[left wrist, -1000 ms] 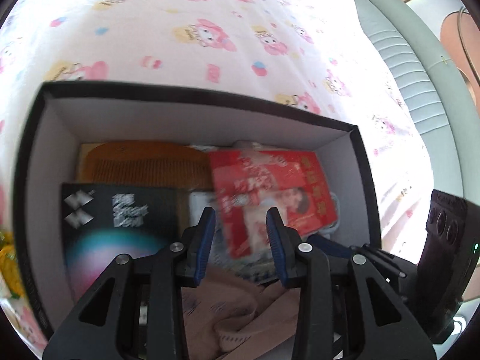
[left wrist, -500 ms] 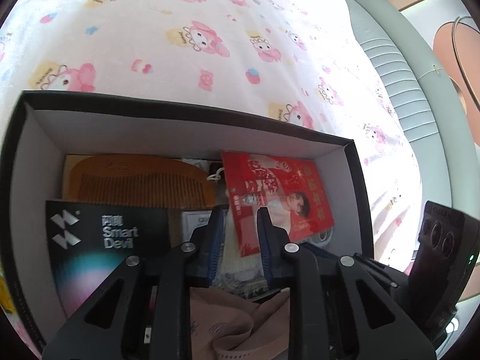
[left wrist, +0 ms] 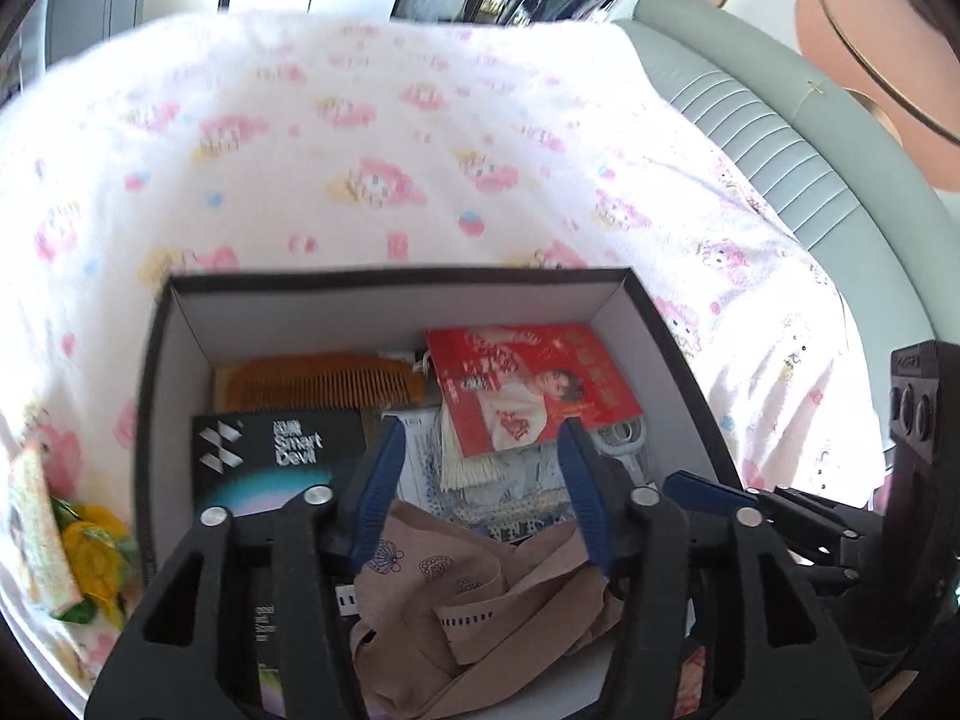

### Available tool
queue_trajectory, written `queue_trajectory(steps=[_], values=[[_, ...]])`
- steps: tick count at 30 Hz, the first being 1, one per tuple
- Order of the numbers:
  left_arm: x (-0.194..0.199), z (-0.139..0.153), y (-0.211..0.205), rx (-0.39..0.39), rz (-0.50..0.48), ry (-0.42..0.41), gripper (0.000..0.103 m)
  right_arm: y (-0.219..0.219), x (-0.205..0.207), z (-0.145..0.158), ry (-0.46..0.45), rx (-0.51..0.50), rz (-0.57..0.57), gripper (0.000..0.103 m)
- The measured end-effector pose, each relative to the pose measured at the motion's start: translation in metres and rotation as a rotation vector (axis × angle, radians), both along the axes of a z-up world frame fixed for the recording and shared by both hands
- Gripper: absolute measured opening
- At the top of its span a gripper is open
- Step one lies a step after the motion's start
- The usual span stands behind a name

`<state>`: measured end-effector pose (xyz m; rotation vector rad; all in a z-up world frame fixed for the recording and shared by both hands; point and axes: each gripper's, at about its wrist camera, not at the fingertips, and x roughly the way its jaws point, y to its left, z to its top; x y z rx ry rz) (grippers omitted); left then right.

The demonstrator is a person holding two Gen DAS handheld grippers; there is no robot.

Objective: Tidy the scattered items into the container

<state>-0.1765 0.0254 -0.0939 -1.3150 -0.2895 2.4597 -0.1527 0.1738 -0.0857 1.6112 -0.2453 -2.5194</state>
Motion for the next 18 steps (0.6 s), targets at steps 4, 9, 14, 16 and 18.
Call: queue_trajectory(steps=[4,9,14,16,18], values=[[0.019,0.051,-0.036,-0.064,0.033,0.074,0.059,-0.002,0.018,0.024,0.068,0.031,0.003,0.040],[0.012,0.074,-0.026,-0.059,0.084,0.116,0.069,-0.008,0.038,0.050,0.140,0.065,0.013,0.045],[0.038,0.058,-0.032,-0.085,0.112,0.140,0.070,-0.007,0.064,0.054,0.158,0.033,0.000,0.058],[0.055,0.064,-0.034,-0.101,0.120,0.155,0.071,-0.006,0.077,0.056,0.164,0.037,-0.021,0.058],[0.065,0.064,-0.036,-0.113,0.118,0.164,0.075,-0.006,0.089,0.059,0.183,0.050,-0.029,0.058]])
